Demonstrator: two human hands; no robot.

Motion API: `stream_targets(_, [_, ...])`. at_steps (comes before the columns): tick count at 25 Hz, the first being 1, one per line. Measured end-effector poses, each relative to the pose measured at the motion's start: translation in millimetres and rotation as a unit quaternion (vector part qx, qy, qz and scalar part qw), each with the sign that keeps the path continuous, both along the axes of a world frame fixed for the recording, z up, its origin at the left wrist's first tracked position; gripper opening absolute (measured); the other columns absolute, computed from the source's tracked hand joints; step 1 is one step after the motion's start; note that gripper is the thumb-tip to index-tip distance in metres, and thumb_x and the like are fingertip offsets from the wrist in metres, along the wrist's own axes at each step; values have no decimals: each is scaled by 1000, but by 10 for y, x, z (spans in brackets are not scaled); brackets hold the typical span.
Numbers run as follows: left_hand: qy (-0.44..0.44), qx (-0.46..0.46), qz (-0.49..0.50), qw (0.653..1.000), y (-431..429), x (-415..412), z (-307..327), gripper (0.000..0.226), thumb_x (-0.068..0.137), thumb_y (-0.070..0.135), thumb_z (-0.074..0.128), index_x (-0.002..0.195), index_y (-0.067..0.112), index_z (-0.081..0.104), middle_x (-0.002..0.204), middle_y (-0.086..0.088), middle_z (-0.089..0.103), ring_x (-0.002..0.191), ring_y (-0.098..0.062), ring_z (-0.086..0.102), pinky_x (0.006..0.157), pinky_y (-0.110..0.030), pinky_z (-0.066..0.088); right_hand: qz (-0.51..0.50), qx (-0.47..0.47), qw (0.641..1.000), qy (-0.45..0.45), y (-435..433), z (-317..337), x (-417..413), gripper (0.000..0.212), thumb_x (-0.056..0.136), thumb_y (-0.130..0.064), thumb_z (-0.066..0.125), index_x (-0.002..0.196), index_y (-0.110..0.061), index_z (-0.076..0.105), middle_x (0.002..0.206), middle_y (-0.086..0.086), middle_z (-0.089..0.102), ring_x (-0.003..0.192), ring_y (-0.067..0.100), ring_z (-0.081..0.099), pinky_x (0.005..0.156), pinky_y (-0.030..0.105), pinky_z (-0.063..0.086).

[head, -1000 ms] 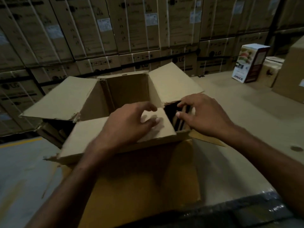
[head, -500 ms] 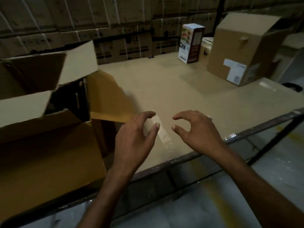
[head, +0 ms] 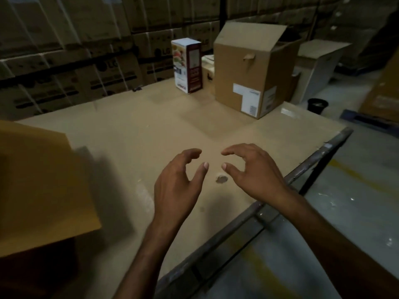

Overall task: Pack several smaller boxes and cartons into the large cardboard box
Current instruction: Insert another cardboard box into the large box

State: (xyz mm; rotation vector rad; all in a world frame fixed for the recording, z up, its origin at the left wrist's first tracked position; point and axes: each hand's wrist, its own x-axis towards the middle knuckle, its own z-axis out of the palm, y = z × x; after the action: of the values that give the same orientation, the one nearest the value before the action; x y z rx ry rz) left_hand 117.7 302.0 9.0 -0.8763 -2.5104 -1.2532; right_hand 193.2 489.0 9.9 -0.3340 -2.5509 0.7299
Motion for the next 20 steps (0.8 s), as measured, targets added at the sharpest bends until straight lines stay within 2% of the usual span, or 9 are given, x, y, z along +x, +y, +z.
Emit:
stream_targets(5, [-31,32,-52,998,862,-526,164,30,96,46,64,125,39,61,119,25,67,113,4,61,89,-35,56,-62,9,995,73,947,265,-392,27,97,-35,69,123,-30,70,128,-10,67,124,10,54,102,26,43])
stream_targets(10, [-110,82,-103,985,1853,-966,353,30,94,39,70,124,39,64,116,25,68,110,7,62,90,-32,57,-91,6,987,134,2099,400,-891,25,102,-33,61,124,-25,69,134,-3,65,126,17,55,101,39,48])
stream_targets(13, [-145,130,-105,975,2628,-1237,510,36,94,36,71,129,38,62,125,21,66,114,2,62,95,-36,57,-109,28,980,165,2879,561,-1295,27,104,-33,58,124,-21,69,136,1,63,128,20,53,96,30,39])
stream_targets(15, [-148,159,-97,971,3234,-1449,642,40,95,37,70,134,38,59,135,17,61,120,-4,60,98,-39,56,-94,37,979,179,3443,678,-1609,27,104,-35,56,125,-21,68,138,1,61,130,21,50,95,28,35])
stream_targets(18, [-152,182,-77,968,4146,-1741,879,45,99,44,62,143,38,53,150,9,51,133,-15,51,105,-44,50,-72,67,975,199,4277,842,-2064,36,104,-45,50,128,-22,64,136,2,59,129,23,50,97,30,37])
stream_targets(20, [-127,182,-51,974,4685,-1920,991,48,101,47,57,147,36,50,155,7,45,138,-16,45,108,-43,46,-71,66,967,236,4777,961,-2330,39,105,-47,47,128,-19,61,131,5,59,123,23,51,94,28,38])
